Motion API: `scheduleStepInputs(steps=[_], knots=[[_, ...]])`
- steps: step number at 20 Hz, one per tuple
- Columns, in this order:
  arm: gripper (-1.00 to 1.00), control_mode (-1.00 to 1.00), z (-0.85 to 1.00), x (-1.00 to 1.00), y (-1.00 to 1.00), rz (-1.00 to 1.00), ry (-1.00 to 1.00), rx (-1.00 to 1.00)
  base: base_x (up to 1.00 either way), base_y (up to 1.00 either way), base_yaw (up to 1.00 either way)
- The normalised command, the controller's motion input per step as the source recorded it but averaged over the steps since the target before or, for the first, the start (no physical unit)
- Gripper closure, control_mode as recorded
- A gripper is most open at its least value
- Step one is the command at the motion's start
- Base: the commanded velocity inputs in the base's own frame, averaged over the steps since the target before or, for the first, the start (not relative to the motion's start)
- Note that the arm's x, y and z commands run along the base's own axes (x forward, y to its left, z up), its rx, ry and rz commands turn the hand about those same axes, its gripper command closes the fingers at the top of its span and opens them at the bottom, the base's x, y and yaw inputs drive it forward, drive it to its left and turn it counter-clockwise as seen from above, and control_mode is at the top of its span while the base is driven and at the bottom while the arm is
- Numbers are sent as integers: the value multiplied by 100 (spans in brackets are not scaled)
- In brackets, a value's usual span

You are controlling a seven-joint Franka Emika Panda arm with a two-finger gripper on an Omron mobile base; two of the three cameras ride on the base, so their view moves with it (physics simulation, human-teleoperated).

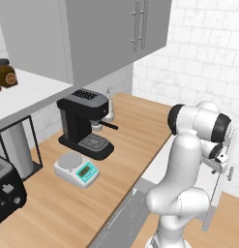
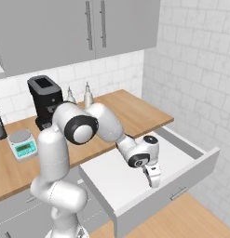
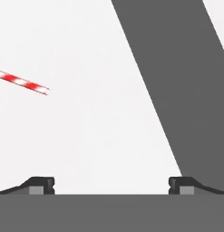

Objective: Take a straw from the drawer in front and place it inside the glass cup on the dining counter.

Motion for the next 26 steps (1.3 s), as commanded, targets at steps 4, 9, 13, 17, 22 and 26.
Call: scheduleStepInputs(steps=[4, 9, 13, 17, 22, 26], knots=[[-100, -100, -17, -79, -90, 2, 0, -5, 0, 0, 0], [-100, -100, -2, -62, -58, 12, 2, -2, 0, 0, 0], [-100, -100, 36, -3, 0, 19, 2, 0, 0, 0, 0], [-100, -100, 71, 0, 0, 23, 0, 0, 0, 0, 0], [-100, -100, 42, 15, 6, 16, 0, -3, 0, 0, 0], [-100, -100, 0, 58, 13, 24, 5, -1, 0, 0, 0]])
